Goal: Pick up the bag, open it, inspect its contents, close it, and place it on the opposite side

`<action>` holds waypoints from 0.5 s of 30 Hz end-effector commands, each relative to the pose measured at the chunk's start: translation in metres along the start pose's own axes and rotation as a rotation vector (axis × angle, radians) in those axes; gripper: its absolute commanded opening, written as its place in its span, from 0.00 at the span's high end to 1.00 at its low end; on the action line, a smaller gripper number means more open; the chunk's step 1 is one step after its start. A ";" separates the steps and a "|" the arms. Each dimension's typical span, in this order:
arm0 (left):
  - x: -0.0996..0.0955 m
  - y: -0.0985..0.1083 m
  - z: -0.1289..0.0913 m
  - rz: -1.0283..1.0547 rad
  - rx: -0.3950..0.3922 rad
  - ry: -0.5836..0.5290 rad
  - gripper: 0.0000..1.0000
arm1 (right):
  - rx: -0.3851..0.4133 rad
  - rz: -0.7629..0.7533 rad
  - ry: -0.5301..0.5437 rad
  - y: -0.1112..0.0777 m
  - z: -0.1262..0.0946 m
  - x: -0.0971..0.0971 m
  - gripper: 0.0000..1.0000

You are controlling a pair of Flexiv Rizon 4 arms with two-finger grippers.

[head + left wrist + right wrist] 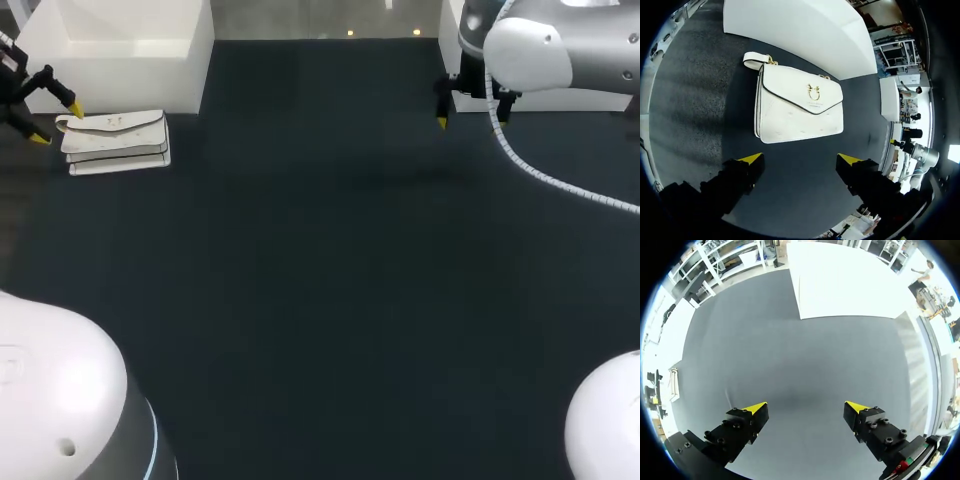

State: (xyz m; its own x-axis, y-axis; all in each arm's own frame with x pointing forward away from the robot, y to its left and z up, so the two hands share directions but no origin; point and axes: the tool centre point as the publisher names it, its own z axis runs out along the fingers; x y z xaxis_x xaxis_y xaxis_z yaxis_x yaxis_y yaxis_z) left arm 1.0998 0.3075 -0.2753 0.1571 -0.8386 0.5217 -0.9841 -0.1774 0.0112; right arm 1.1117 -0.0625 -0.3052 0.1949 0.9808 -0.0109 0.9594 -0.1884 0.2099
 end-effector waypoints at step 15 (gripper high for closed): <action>0.030 0.055 0.000 -0.006 0.263 -0.289 0.00 | -0.001 0.001 -0.003 -0.001 0.000 0.001 0.00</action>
State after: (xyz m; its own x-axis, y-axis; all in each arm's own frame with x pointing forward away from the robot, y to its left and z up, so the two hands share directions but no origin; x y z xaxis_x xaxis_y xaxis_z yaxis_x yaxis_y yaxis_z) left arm 1.0614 0.2781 -0.2617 0.2047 -0.9224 0.3276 -0.9788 -0.1960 0.0600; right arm 1.1118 -0.0624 -0.3052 0.1947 0.9808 -0.0106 0.9595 -0.1882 0.2098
